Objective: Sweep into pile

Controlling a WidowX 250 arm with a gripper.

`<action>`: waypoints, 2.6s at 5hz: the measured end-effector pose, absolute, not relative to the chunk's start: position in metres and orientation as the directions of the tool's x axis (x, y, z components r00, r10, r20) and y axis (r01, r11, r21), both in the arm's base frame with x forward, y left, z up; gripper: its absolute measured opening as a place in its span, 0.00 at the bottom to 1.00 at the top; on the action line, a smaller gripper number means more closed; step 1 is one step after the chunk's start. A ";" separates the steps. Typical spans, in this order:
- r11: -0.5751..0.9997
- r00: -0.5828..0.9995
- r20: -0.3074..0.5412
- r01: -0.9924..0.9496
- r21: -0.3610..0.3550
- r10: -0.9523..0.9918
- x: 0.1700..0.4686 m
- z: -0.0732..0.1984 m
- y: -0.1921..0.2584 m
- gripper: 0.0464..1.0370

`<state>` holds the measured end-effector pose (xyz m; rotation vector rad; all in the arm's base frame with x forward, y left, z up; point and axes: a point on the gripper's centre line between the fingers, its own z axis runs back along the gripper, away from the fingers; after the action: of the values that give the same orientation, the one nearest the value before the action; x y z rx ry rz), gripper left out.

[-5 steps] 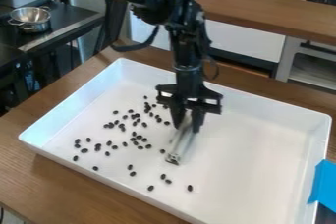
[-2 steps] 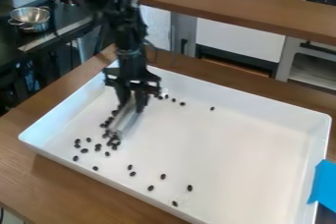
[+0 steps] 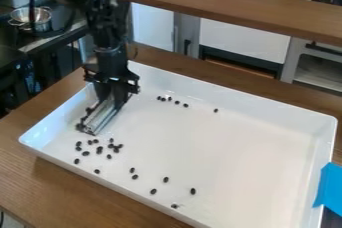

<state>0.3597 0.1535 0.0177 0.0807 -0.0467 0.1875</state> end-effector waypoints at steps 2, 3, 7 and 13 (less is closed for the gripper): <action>0.966 0.969 0.026 -0.244 -0.080 0.247 0.347 0.023 0.129 0.33; 0.965 0.974 0.029 -0.217 -0.149 0.223 0.347 0.043 0.082 0.33; 0.976 0.979 0.098 -0.166 -0.139 0.181 0.335 0.064 -0.097 0.33; 0.988 0.981 0.130 -0.133 -0.078 0.142 0.314 0.018 -0.048 0.33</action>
<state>0.3138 -0.0481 0.0181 -0.0690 -0.1357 0.1387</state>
